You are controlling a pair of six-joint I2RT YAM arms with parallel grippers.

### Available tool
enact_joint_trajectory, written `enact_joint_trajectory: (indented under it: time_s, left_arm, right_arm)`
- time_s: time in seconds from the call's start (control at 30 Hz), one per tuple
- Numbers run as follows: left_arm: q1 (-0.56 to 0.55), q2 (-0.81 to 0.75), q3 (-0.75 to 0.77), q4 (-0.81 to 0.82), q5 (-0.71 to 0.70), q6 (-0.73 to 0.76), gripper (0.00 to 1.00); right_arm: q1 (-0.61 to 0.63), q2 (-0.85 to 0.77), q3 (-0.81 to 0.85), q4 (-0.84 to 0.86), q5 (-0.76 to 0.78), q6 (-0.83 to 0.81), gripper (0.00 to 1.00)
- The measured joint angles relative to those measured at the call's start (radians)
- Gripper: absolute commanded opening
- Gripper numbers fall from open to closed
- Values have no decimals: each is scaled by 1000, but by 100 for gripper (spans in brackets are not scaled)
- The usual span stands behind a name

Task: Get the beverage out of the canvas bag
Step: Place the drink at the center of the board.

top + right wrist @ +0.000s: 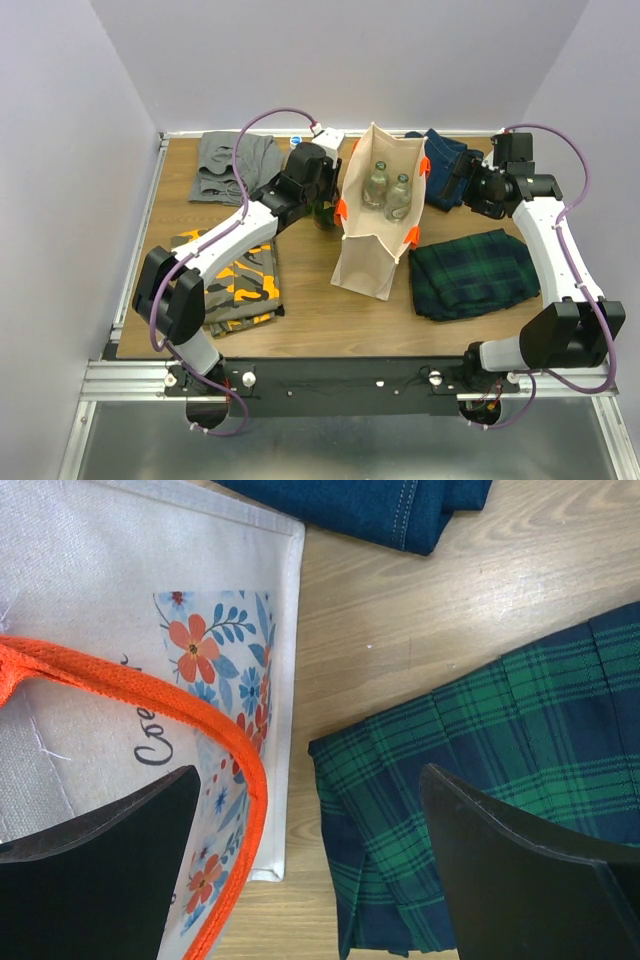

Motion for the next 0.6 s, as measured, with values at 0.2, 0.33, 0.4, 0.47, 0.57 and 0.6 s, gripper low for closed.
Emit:
enact_joint_trajectory:
  time_s: [0.2,0.33,0.4,0.47,0.57,0.6]
  left_arm:
    - [-6,0,-73,48,-36,-17,0]
    - [-8,0,-97,67,-49,-32,0]
    - [-10,0,-101,74,-53,-36,0]
    - [-12,0,-107,89,-58,-43,0]
    - [-18,0,-116,114,-66,-50,0]
    - [-20,0,-120,124,-69,-53,0]
  right_arm:
    - [0,0,0,0,0,0,100]
    - [0,0,0,0,0,0,100]
    - [0,0,0,-1,0,0,100]
    - [0,0,0,0,0,0,100]
    - [0,0,0,-1,0,0,100]
    - [0,0,0,-1,0,0,100]
